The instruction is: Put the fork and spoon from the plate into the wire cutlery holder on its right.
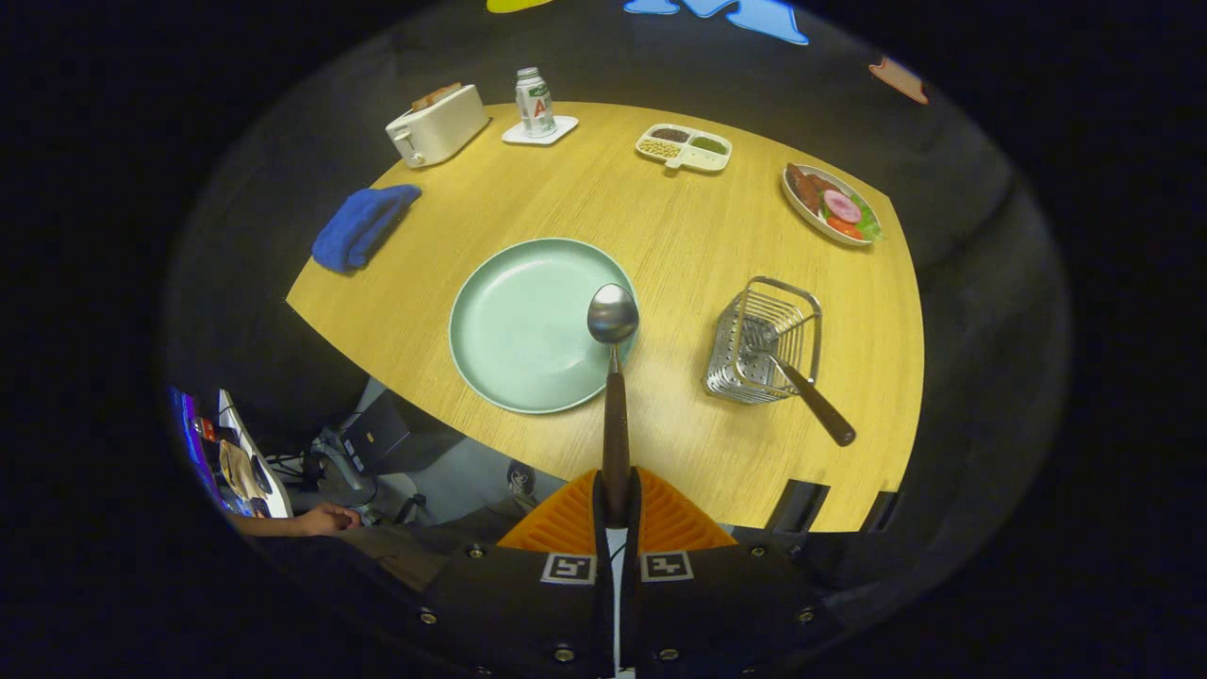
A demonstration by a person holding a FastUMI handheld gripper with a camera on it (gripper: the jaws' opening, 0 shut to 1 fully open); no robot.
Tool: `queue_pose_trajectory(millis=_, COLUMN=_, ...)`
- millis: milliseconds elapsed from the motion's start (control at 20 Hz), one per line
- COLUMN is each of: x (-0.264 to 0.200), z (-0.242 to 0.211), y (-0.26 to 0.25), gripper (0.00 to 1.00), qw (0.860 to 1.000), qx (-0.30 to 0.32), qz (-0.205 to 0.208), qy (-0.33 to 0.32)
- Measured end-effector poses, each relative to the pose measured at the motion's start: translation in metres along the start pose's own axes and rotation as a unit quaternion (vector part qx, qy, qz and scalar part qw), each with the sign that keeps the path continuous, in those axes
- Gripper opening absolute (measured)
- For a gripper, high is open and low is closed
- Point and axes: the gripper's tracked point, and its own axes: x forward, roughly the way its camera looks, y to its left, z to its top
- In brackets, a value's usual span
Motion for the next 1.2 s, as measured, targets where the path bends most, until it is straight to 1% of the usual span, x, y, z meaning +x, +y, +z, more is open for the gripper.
queue_pose_trajectory(millis=300, x=-0.023, z=0.0, y=-0.051, gripper=0.03, qw=0.999, qx=0.034, qz=-0.034, qy=0.002)
queue_pose_trajectory(millis=550, x=-0.029, z=-0.006, y=-0.071, gripper=0.03, qw=0.997, qx=0.068, qz=-0.034, qy=0.016)
queue_pose_trajectory(millis=700, x=-0.021, z=-0.009, y=-0.08, gripper=0.03, qw=0.996, qx=0.076, qz=-0.037, qy=0.033)
queue_pose_trajectory(millis=900, x=-0.009, z=-0.008, y=-0.083, gripper=0.03, qw=0.994, qx=0.09, qz=-0.029, qy=0.053)
queue_pose_trajectory(millis=1200, x=0.01, z=0.002, y=-0.083, gripper=0.03, qw=0.993, qx=0.086, qz=-0.023, qy=0.076)
